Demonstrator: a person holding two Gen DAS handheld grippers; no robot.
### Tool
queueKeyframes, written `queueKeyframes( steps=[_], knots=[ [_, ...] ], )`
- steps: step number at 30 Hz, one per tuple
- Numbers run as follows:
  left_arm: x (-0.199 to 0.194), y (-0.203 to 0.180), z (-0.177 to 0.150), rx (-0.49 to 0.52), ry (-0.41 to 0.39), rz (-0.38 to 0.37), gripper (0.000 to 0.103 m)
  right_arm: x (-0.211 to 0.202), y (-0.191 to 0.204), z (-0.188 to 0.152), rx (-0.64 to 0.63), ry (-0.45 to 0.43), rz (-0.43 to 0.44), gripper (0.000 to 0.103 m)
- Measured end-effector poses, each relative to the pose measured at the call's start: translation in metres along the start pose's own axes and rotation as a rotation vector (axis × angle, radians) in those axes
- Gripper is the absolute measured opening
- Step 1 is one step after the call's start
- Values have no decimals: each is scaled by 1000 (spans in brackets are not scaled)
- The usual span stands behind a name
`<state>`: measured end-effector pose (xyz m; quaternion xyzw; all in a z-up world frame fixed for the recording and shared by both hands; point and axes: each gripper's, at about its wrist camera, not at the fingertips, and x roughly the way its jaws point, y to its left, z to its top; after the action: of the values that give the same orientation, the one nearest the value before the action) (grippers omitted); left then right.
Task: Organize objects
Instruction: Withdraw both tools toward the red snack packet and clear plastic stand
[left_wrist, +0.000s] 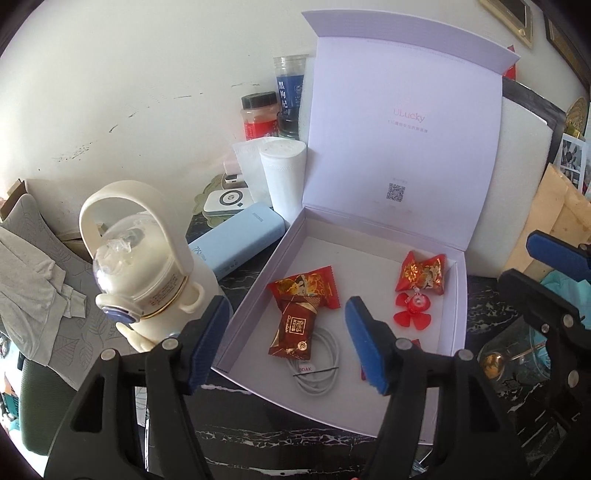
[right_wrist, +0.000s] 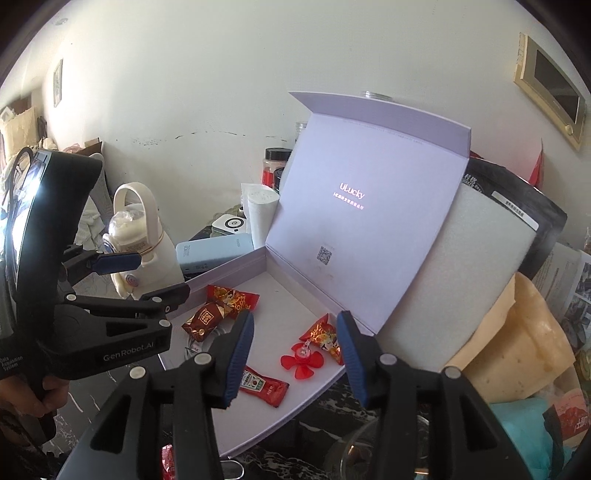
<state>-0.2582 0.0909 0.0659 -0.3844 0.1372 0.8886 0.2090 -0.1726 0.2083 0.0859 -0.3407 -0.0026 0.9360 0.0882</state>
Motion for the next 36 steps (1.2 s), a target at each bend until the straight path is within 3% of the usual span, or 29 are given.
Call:
queueKeyframes(
  steps=[18, 36],
  knots=[
    [-82, -3, -30, -16, -69, 13, 73, -80, 11, -24, -15, -54, 18, 49],
    [-109, -14, -83, -42, -10, 14, 78, -111, 13, -73, -13, -20, 39, 50]
  ],
)
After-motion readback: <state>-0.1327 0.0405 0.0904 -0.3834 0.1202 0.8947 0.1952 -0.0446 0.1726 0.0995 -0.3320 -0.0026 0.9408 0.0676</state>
